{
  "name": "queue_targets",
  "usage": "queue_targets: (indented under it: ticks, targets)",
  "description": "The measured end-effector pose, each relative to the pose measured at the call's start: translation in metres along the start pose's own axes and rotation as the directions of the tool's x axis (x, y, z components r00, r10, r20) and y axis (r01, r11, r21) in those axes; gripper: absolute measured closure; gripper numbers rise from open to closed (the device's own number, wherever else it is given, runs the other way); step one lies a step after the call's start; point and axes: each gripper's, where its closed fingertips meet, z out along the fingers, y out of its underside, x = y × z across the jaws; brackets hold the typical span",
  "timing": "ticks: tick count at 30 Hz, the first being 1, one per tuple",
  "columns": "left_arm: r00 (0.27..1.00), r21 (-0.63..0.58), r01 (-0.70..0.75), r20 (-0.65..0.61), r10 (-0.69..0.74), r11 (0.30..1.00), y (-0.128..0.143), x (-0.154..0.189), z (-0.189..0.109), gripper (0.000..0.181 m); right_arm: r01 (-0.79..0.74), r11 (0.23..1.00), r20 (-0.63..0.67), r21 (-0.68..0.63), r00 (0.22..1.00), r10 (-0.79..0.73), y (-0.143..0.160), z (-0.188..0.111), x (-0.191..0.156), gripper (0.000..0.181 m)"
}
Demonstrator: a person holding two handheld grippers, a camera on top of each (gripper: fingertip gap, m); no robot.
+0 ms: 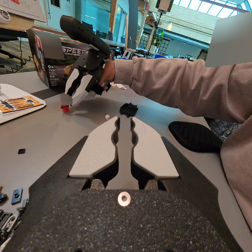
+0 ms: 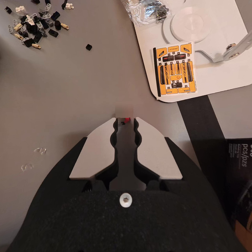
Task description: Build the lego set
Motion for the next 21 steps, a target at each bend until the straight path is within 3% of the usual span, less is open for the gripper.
queue_targets:
  ticks: [5,10,15,21]
  targets:
    - [1.000,0.006,-0.006,0.012,0.006,1.000,-0.002,-0.002,-0.001,0.168,-0.042,0.998,-0.048,0.045,0.998,0.044,0.001,-0.023,-0.002,0.157]
    - [1.000,0.009,-0.010,0.021,0.010,1.000,-0.003,-0.004,-0.002,0.170,0.001,1.000,0.011,0.006,1.000,-0.001,0.028,-0.046,-0.060,0.158]
    - [1.000,-0.014,-0.016,0.014,0.016,1.000,0.004,0.000,0.003,0.170,0.041,0.997,0.026,-0.061,0.999,-0.039,0.053,-0.036,-0.092,0.158]
    - [0.999,-0.047,-0.038,0.021,0.039,0.998,0.013,0.003,0.005,0.170,0.059,0.994,0.014,-0.096,0.998,-0.058,0.059,-0.021,-0.087,0.161]
